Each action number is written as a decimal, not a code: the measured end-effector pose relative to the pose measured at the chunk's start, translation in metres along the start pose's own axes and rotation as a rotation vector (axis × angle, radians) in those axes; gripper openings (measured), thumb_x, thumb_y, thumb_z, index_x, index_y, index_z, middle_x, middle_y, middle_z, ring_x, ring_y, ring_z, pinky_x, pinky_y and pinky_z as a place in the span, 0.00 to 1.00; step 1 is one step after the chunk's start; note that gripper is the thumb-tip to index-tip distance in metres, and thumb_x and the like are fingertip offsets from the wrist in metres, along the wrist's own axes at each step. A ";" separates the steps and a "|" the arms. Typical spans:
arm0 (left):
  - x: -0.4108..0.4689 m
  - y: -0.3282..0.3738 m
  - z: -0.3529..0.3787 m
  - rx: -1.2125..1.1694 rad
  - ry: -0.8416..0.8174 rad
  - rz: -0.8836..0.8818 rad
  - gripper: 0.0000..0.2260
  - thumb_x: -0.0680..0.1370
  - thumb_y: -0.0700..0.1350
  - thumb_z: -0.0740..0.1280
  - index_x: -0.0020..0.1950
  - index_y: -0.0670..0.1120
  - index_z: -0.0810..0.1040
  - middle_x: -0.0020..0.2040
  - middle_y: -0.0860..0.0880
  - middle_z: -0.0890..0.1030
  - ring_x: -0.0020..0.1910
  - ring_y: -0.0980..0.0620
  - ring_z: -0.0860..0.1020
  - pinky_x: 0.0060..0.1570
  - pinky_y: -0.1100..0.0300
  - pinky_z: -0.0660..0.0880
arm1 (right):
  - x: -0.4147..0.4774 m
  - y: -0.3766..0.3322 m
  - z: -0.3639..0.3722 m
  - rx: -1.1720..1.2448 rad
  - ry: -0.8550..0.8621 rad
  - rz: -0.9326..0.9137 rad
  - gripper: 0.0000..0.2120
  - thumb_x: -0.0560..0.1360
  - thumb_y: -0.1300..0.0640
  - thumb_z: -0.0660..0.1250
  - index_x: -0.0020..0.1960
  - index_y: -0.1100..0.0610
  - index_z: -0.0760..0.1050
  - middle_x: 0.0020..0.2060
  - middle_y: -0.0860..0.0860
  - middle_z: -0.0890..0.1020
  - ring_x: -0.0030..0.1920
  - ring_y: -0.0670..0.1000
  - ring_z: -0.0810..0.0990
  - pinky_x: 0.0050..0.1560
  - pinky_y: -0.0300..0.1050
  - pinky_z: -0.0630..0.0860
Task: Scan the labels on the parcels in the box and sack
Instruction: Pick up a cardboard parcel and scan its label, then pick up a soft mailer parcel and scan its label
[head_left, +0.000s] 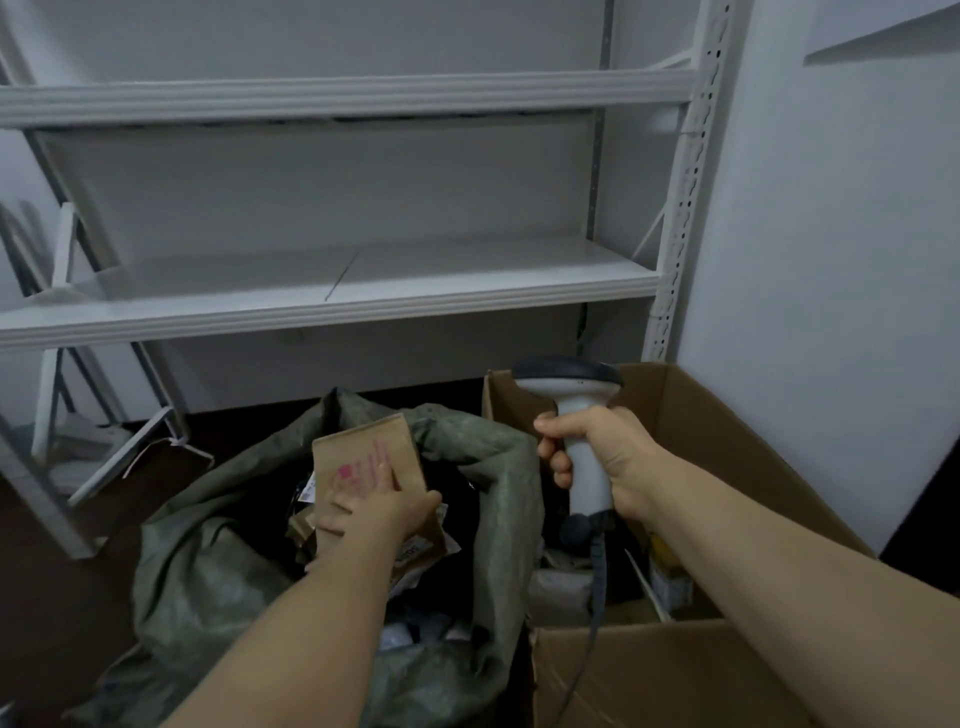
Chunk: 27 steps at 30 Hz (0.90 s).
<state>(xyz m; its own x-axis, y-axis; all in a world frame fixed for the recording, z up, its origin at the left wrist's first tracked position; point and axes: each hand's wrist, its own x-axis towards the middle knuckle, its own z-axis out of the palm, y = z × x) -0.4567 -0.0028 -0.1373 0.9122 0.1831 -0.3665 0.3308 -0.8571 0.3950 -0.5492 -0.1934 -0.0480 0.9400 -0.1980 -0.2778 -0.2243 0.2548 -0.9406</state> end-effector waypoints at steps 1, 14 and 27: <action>0.004 0.001 0.006 0.018 0.004 0.019 0.41 0.73 0.69 0.59 0.74 0.64 0.34 0.76 0.37 0.34 0.73 0.31 0.36 0.69 0.33 0.42 | 0.007 0.003 0.002 0.000 -0.008 0.011 0.04 0.73 0.66 0.69 0.40 0.63 0.76 0.25 0.55 0.76 0.23 0.49 0.70 0.24 0.40 0.69; 0.010 0.009 0.063 0.197 0.016 0.041 0.21 0.80 0.55 0.54 0.72 0.52 0.67 0.73 0.41 0.56 0.71 0.38 0.53 0.71 0.43 0.51 | 0.052 0.047 0.000 -0.077 0.040 0.212 0.06 0.72 0.64 0.70 0.38 0.64 0.76 0.28 0.56 0.77 0.25 0.50 0.71 0.26 0.41 0.70; -0.031 0.164 0.093 -0.097 0.229 0.782 0.14 0.78 0.42 0.58 0.58 0.48 0.79 0.57 0.46 0.77 0.60 0.44 0.68 0.58 0.53 0.70 | 0.033 0.047 -0.145 0.086 0.412 0.361 0.08 0.78 0.65 0.63 0.40 0.61 0.72 0.26 0.54 0.71 0.27 0.49 0.68 0.20 0.35 0.69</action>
<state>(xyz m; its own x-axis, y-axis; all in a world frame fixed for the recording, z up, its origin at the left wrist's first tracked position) -0.4534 -0.1938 -0.1395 0.9112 -0.3469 0.2221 -0.4112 -0.7343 0.5402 -0.5661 -0.3252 -0.1294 0.6253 -0.4333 -0.6490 -0.4751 0.4484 -0.7571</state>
